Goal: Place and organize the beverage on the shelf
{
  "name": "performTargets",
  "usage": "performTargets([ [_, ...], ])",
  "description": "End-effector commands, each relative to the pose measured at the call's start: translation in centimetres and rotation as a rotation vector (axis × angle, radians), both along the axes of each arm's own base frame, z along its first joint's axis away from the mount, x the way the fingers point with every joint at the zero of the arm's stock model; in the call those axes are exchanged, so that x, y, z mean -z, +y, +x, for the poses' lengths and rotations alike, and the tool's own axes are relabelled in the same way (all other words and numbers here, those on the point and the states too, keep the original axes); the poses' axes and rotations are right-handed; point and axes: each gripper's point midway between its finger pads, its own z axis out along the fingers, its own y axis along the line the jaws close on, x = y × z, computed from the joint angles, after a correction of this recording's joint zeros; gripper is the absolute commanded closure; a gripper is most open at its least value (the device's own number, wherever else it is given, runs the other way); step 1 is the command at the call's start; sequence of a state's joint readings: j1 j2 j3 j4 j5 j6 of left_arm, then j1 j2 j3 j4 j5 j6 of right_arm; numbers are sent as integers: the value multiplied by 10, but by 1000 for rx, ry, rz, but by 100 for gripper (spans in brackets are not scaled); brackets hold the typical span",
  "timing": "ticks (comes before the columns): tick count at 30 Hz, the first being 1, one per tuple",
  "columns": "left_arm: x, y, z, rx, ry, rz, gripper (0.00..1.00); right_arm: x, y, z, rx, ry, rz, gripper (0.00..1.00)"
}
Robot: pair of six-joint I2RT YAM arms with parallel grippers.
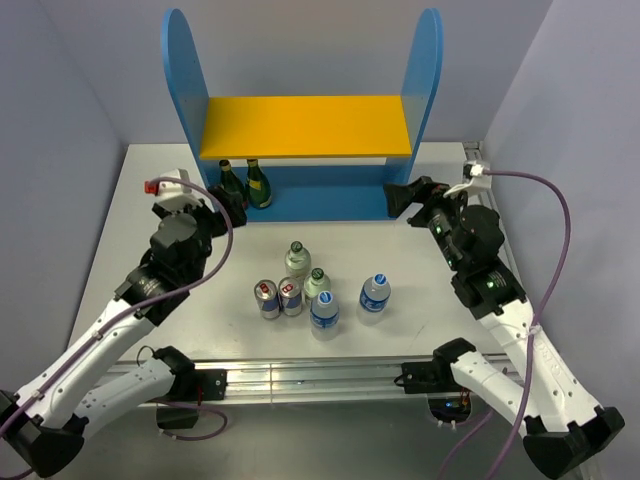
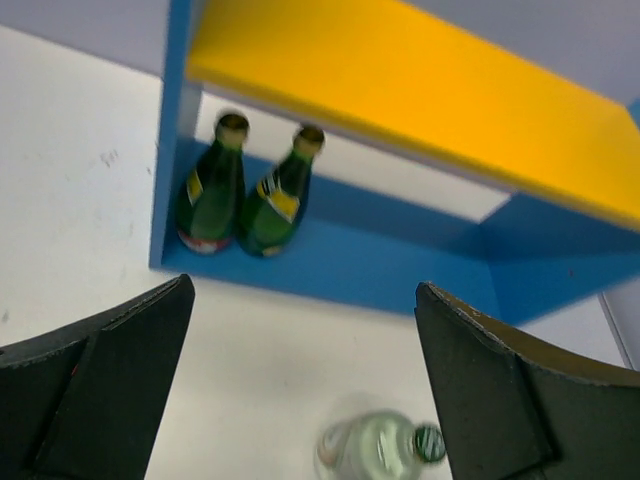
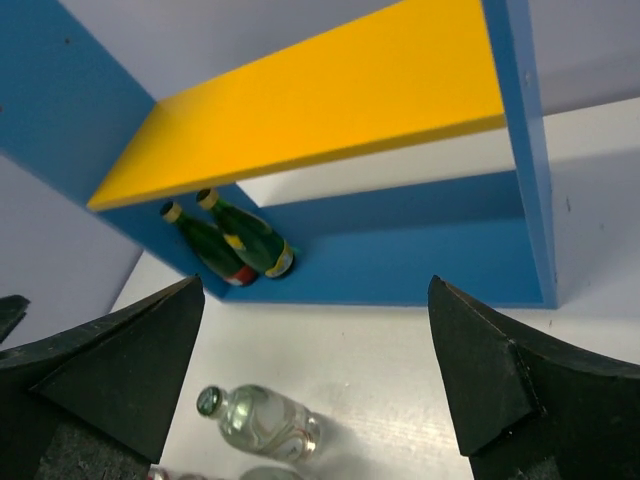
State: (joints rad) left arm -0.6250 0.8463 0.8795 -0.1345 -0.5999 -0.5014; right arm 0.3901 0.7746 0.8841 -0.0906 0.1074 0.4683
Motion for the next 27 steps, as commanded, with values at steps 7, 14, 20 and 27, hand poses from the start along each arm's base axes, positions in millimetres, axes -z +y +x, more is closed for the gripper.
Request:
performTargets([
  [7,89,-34,-52,153,162,14,1,43,14,-25,-53,58,-105,0],
  [14,126,-73,-70,262,182,49,1,59,13,-29,-42,74,-105,0],
  [20,133,-87,-81,268,178,64,1,69,10,-26,-22,100,-123,1],
  [27,136,-87,-104,302,181,48,4,81,10,-24,-10,128,-134,1],
])
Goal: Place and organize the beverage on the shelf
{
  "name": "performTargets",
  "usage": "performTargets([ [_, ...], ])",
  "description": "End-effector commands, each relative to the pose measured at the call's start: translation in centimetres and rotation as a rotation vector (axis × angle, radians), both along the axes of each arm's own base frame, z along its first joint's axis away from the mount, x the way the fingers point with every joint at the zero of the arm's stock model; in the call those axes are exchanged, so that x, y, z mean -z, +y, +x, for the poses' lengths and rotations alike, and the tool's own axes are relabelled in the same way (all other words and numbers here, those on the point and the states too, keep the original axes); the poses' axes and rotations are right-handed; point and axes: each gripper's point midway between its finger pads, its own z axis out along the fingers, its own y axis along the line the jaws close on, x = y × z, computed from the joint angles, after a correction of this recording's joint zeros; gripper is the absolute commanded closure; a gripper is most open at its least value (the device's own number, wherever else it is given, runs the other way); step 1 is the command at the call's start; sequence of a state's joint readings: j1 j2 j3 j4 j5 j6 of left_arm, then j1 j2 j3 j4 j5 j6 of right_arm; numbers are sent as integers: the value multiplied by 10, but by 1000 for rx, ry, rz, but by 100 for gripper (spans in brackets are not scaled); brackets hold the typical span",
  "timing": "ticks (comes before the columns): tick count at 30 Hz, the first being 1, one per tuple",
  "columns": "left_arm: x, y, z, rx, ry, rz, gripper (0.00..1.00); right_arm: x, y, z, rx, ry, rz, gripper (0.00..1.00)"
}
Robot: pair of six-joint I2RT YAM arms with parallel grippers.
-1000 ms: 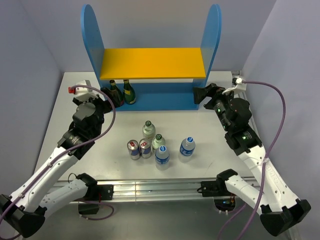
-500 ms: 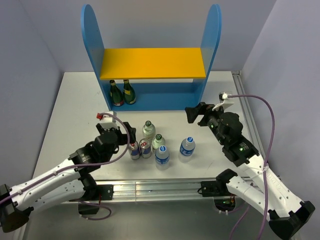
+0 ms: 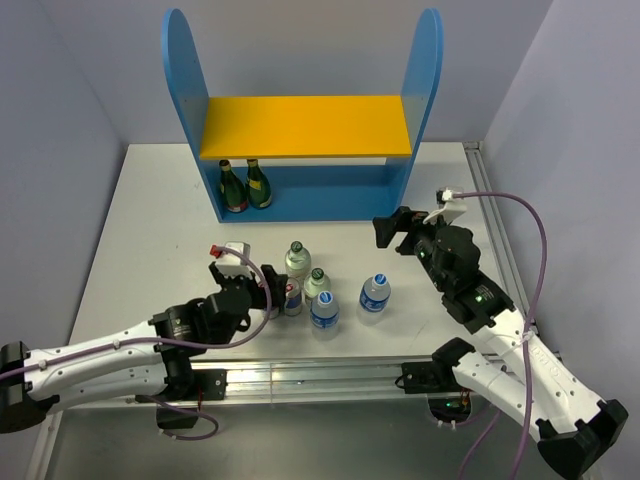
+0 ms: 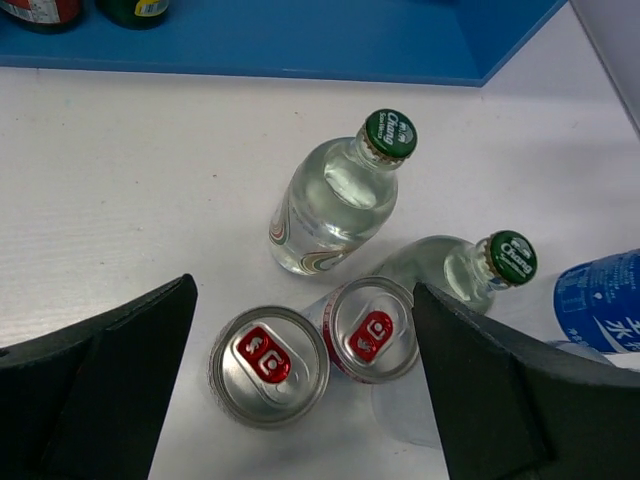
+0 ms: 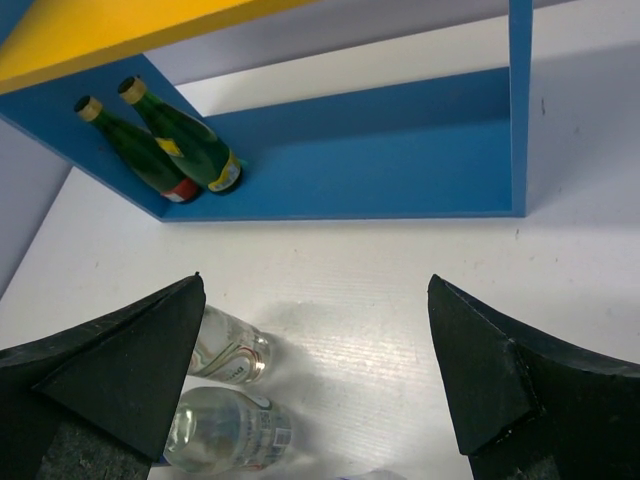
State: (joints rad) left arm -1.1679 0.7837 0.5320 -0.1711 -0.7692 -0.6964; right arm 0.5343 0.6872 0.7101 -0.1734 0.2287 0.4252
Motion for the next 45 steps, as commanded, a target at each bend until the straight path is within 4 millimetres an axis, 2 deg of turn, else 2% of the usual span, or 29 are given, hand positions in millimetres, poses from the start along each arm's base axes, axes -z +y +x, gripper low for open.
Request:
performTargets([
  [1,-4,7,-6,-42,-9,-34,5,2,-1,3,14,-8,-8,1],
  [3,-7,6,-14,-46,1,-47,7,5,0,4,14,3,-13,2],
  [4,1,11,-19,-50,21,-8,7,5,0,4,17,4,-15,2],
  [6,3,6,-27,-55,48,-23,9,8,-2,5,28,11,-20,2],
  [7,12,14,-29,-78,56,21,10,6,-4,5,35,6,-18,2],
  [8,18,12,-35,-77,62,36,12,7,-3,5,34,6,-20,2],
  [10,27,14,-40,-127,80,-6,13,8,-4,5,39,7,-20,2],
  [11,38,15,-49,-112,89,39,11,9,-4,5,40,10,-22,2],
  [14,48,11,-57,-125,86,29,4,11,-5,5,43,14,-26,2],
  [19,62,8,-54,-153,66,46,1,11,-4,5,42,18,-26,2],
  [23,56,6,-45,-187,23,37,1,11,-4,5,39,11,-22,2],
  [27,65,6,-30,-187,14,87,1,11,-5,5,42,15,-24,2],
  [28,63,-4,-27,-178,19,31,1,11,-5,5,43,12,-24,2],
  [29,71,3,-22,-191,22,47,1,11,-6,5,46,9,-24,2],
  [33,77,9,-4,-207,17,69,1,11,-5,4,41,8,-23,2],
  [45,84,10,29,-256,-11,117,1,15,-3,6,37,17,-25,2],
])
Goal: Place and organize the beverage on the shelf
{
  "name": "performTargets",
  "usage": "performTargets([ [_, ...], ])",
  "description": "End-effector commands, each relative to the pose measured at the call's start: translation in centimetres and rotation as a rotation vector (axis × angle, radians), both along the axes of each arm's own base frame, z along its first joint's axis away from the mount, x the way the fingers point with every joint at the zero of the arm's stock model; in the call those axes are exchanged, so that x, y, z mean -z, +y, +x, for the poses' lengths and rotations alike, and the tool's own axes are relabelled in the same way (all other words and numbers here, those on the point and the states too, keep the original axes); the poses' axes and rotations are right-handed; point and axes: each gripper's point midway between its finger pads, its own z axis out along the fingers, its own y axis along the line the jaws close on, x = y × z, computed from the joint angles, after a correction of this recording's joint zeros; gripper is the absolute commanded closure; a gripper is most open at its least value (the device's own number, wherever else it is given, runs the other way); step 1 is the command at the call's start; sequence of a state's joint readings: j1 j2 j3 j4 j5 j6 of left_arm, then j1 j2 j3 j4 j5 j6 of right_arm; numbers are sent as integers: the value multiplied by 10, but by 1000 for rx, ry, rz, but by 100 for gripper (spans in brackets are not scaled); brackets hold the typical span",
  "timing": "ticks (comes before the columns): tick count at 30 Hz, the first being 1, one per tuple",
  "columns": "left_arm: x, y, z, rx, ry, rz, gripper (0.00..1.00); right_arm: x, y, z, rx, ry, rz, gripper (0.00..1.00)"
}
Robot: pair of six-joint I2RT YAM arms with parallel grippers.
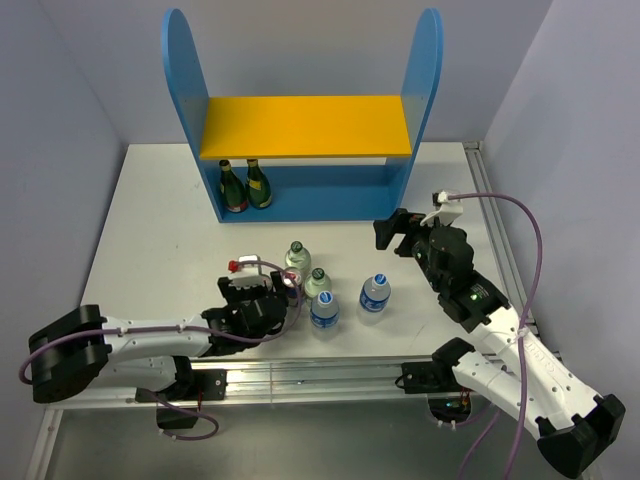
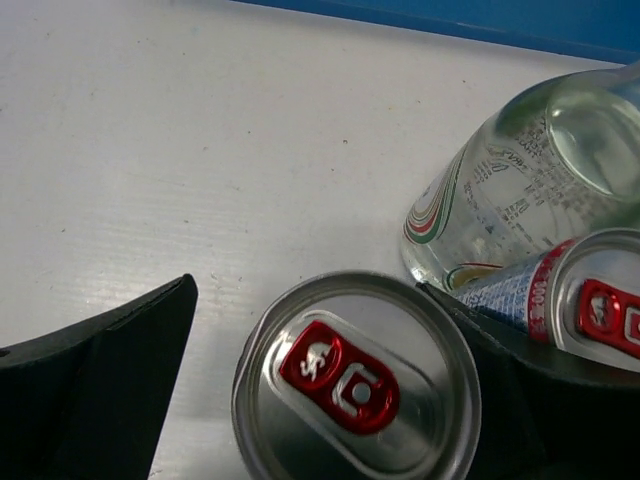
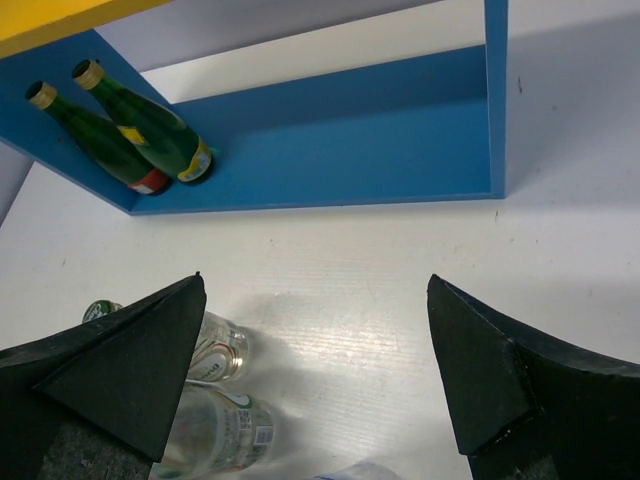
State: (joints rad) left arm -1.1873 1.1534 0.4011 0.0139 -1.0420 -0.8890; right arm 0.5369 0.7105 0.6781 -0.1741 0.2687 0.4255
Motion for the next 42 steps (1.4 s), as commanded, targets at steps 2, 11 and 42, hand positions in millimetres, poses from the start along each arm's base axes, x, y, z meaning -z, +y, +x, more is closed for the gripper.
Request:
performTargets([
  [2,-9,-10,15,14,-31,-42,9,-7,2,1,-4,-32,9,2],
  [11,-70,-3,33,-42,-96,41,100,-7,2,2,-4,-35,11,2],
  [42,-342,57,333,-41,-249,155,100,-11,-4,-6,7,-71,31,2],
])
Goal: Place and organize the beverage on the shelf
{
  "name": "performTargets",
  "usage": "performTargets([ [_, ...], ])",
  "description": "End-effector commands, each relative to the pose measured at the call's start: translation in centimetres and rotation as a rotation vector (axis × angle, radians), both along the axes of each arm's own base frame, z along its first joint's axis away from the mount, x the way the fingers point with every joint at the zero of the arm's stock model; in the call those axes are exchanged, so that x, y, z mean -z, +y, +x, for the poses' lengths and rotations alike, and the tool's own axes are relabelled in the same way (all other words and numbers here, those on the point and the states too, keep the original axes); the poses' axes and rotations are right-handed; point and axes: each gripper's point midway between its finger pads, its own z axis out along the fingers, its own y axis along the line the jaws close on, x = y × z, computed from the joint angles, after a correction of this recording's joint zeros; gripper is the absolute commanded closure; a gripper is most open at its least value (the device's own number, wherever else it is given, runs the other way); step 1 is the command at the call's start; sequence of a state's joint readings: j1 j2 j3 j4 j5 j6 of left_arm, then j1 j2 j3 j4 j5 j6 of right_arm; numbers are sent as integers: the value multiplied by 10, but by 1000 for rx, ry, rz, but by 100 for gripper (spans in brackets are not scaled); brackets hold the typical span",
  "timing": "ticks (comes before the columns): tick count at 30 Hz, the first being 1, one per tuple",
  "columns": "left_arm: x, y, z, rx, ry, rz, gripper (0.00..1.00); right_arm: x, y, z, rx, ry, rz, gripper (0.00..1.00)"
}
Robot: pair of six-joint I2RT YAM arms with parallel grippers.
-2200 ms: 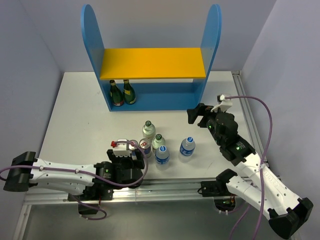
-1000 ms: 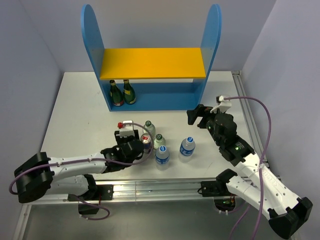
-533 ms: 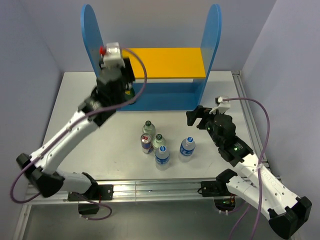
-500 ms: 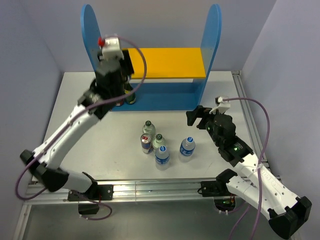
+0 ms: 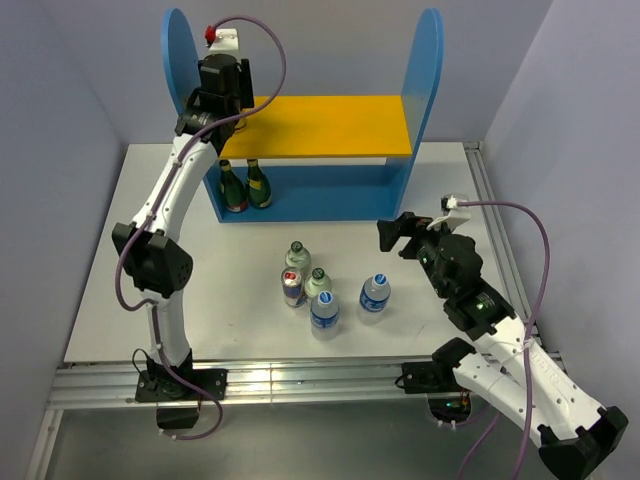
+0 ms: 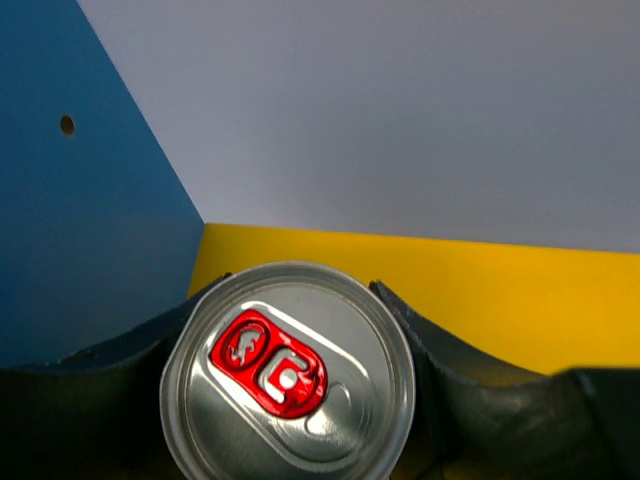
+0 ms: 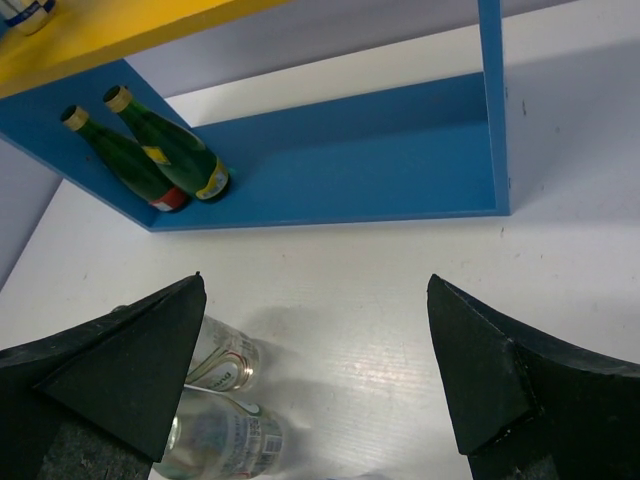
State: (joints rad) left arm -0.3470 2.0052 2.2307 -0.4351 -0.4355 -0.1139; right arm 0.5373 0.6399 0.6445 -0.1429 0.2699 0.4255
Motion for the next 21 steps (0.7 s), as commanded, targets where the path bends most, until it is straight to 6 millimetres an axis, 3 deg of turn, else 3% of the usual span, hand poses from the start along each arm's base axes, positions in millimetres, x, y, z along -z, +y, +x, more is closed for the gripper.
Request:
performTargets([
  [1,-46,4,-11,37,-92,-41,100,1,0,1,7,-11,-4,2],
  [2,-36,5,-10,33,-75,-40,100,0,0,2,7,-13,-2,2],
  [4,-37,12,-15,17,-86,-43,100,1,0,3,9,-11,-4,2],
  [8,-21,20,-25,-12,-70,-41,96,2,0,3,10,-7,-7,2],
  [11,-12,21,-28,-14,-52,-35,56,2,1,3,9,-7,-5,2],
  [12,-11,21,-29,-15,-48,-33,30,2,1,3,9,-7,-5,2],
  [14,-12,23,-33,-20,-48,-41,15,3,1,3,9,-2,-6,1],
  [15,-13,22,-34,-16,-50,-48,1,3,1,3,9,-3,-7,1],
  [21,-40,27,-60,-35,-101,-48,1,4,0,3,13,-2,-7,1],
])
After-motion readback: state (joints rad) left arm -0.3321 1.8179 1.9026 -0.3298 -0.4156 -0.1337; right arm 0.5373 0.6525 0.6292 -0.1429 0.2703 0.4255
